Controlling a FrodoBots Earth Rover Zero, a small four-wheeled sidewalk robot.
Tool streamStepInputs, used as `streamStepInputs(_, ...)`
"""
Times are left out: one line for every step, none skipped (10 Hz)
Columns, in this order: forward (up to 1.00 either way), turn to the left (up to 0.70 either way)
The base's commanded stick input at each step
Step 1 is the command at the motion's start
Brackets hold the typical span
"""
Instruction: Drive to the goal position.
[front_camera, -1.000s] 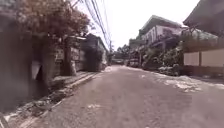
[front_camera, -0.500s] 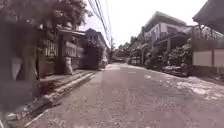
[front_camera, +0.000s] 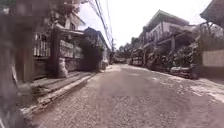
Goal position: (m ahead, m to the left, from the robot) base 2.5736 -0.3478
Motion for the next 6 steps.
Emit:
streamStepInputs(1.00, 0.00)
streamStepInputs(1.00, 0.00)
streamStepInputs(1.00, 0.00)
streamStepInputs(1.00, 0.00)
streamStepInputs(1.00, 0.00)
streamStepInputs(1.00, 0.00)
